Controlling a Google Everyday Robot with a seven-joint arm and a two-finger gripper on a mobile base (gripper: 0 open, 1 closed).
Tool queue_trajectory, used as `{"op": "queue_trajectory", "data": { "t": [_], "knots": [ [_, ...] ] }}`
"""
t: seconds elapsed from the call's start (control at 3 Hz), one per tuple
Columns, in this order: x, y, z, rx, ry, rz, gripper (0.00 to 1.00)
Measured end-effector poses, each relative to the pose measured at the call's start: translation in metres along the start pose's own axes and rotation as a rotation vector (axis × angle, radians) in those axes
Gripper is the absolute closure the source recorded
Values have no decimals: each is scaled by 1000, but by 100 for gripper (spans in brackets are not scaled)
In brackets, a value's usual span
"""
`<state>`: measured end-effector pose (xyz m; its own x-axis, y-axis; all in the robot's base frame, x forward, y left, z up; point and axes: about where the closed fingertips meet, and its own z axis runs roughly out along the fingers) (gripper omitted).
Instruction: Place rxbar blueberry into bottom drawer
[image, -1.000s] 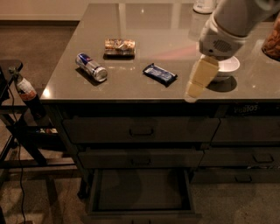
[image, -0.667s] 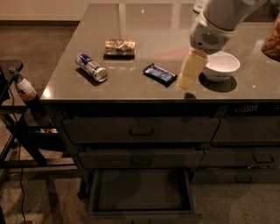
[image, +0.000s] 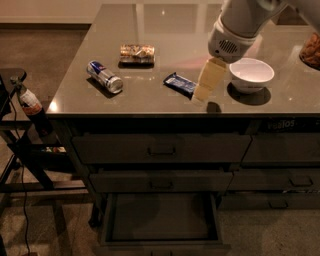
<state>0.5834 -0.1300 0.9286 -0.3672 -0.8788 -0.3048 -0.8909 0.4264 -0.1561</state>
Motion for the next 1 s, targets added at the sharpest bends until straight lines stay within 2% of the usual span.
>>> {"op": "queue_trajectory", "data": {
  "t": [0.33, 1.0],
  "knots": [
    [-26, -28, 28, -33, 6, 80, 0],
    [-33, -36, 48, -44, -38, 96, 0]
  ]
}}
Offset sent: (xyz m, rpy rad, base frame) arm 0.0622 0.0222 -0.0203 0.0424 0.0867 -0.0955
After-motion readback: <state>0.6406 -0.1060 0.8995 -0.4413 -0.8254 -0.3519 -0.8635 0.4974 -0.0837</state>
